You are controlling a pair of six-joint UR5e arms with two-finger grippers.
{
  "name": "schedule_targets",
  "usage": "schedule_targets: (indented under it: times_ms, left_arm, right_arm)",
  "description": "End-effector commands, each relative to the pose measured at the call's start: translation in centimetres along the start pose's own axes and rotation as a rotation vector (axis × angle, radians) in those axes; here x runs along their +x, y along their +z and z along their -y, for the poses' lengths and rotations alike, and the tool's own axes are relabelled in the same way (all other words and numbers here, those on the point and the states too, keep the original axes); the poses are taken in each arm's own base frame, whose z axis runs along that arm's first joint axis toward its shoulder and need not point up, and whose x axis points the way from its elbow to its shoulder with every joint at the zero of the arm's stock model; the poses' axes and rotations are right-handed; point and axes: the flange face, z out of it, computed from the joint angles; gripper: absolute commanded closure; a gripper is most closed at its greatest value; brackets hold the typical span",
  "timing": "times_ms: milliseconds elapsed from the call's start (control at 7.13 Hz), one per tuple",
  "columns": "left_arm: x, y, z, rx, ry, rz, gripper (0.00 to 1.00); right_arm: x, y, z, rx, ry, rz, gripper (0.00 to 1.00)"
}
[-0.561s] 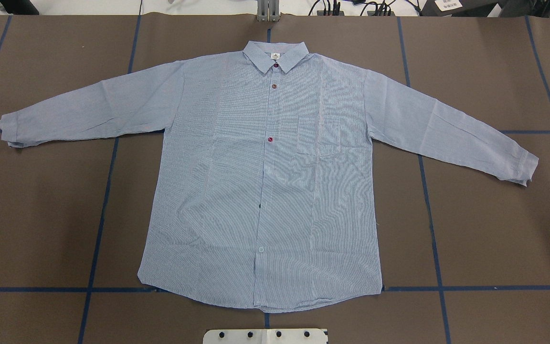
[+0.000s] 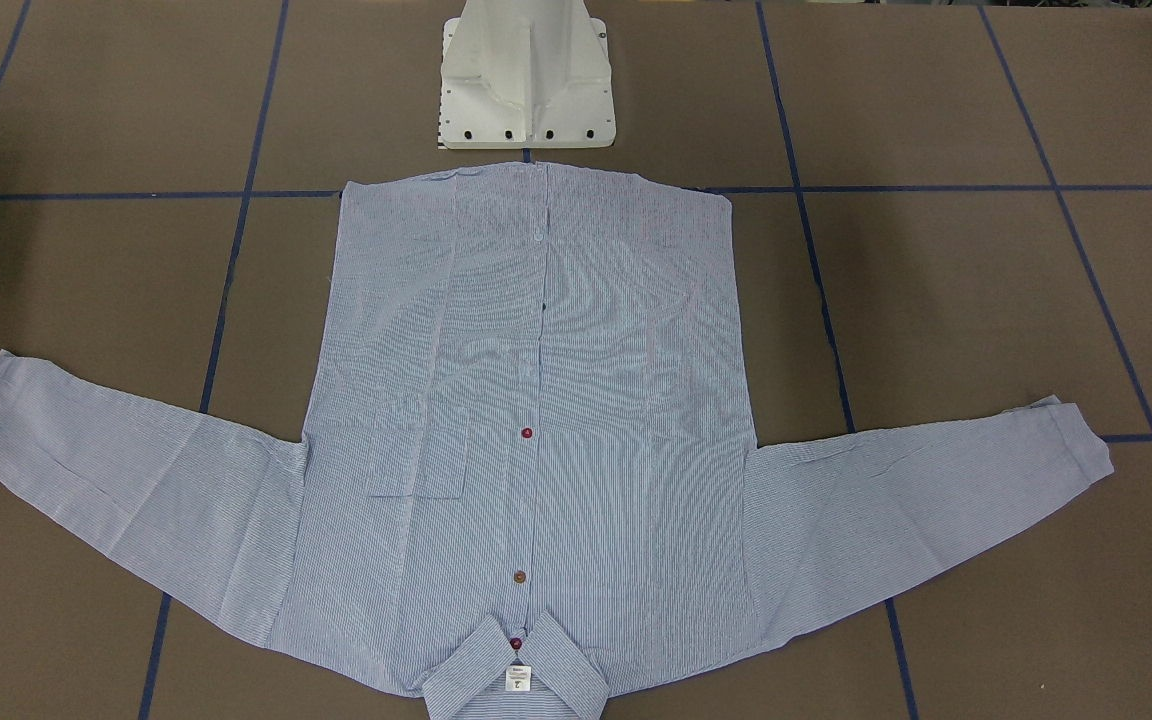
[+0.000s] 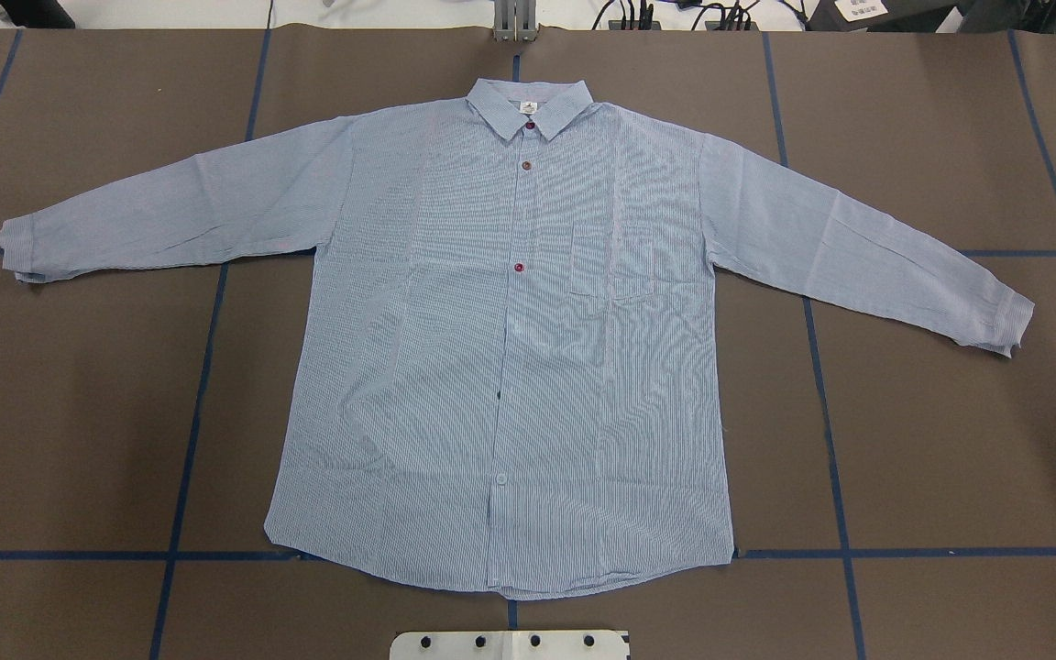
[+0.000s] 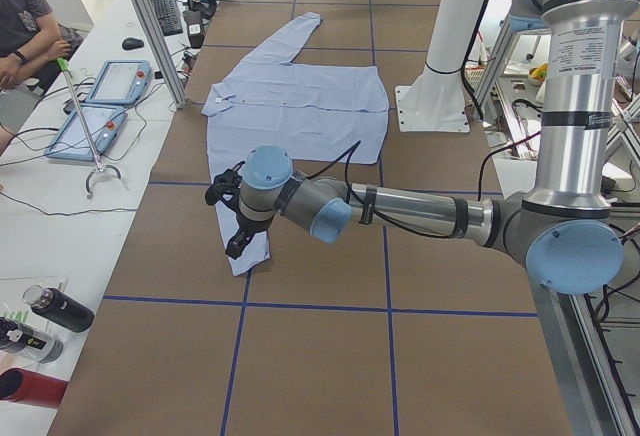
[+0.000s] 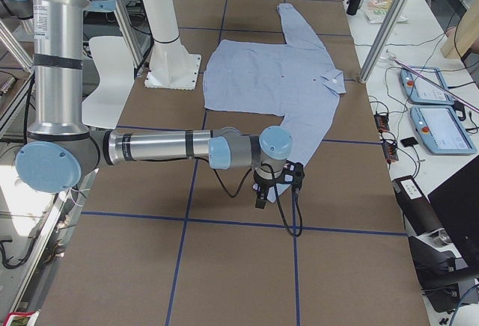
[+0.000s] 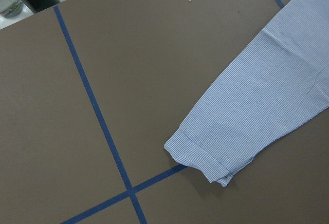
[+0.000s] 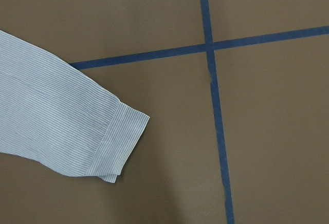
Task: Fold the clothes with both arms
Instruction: 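Move the right gripper to the cuff of the sleeve nearest it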
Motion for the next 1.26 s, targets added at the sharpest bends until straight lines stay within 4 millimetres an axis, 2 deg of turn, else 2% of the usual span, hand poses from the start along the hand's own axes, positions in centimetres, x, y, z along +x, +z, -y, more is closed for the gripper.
schedule_targets:
  times_ms: [0, 281, 421, 561, 702, 842, 982, 1123]
  left_arm:
    - [1.0, -0.9, 0.1, 0.013, 0.012, -0.01, 0.0]
    - [1.5, -1.1, 0.0, 0.022, 0.019, -0.011, 0.0]
    - [1.8, -1.5, 0.2, 0.027, 0.02, -0.012, 0.0]
    - [1.8, -1.1, -0.1, 0.015, 0.006, -0.054, 0.0]
    - [2.3, -1.0, -0.1, 0.014, 0.002, -0.117, 0.0]
    - [2.5, -1.3, -0.1, 0.018, 0.005, -0.121, 0.0]
    - [2.6, -1.4, 0.0, 0.022, 0.009, -0.115, 0.0]
    - [2.6, -1.5, 0.0, 0.023, 0.011, -0.115, 0.0]
  right_arm:
    - [-2.6, 2.0, -0.2, -0.005, -0.078, 0.007, 0.0]
    - [-4.0, 3.7, -0.6, -0.035, 0.068, -0.001, 0.0]
    - [-5.2, 4.5, -0.8, -0.019, 0.1, 0.012, 0.01]
    - [-6.8, 5.4, -0.9, -0.004, 0.213, 0.026, 0.01]
    - [-6.8, 6.6, -0.7, 0.016, 0.267, 0.051, 0.02]
    - [-6.5, 8.4, -0.6, 0.03, 0.319, 0.077, 0.02]
    - [-6.1, 9.4, -0.6, 0.051, 0.358, 0.109, 0.02]
    - [-6.9, 10.8, -0.9, 0.092, 0.391, 0.088, 0.02]
